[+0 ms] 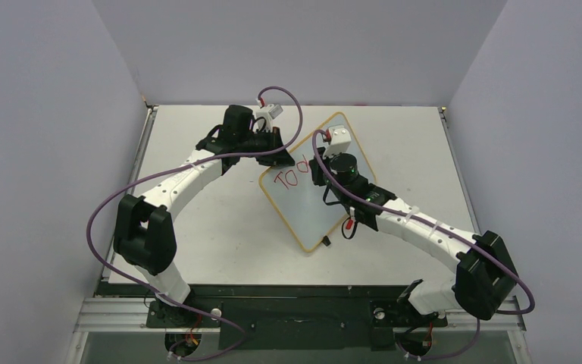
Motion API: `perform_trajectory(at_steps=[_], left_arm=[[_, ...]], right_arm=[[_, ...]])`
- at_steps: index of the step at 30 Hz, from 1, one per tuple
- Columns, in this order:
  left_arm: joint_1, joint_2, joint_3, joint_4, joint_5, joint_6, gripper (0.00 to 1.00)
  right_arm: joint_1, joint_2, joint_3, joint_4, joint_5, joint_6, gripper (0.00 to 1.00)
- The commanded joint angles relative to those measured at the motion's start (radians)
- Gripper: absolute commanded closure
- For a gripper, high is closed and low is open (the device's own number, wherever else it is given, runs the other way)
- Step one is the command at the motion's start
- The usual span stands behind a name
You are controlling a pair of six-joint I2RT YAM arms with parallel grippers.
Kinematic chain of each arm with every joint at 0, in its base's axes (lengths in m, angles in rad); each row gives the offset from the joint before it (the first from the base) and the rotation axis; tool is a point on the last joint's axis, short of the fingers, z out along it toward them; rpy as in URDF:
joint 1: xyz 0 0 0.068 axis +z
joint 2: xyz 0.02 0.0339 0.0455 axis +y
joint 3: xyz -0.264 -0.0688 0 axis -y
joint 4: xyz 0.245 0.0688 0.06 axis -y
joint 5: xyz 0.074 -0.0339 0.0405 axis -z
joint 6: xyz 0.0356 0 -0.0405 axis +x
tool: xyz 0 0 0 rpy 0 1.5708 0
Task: Write a sentence on the whiteboard
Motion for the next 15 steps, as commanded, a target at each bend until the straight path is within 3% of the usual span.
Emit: perform_trajectory(at_steps=[1,15], left_arm=[[-0.022,-0.018,0.016,-0.015,-0.053,0.081,1.00],[-0.022,-0.023,0.012,-0.018,-0.057,0.083,1.00]], right_arm=[[-0.002,-0.037,-0.027,-0.021,-0.009,0.023,1.00],[-0.003,-0.059,-0.017,-0.058,0.057,0.004,1.00]])
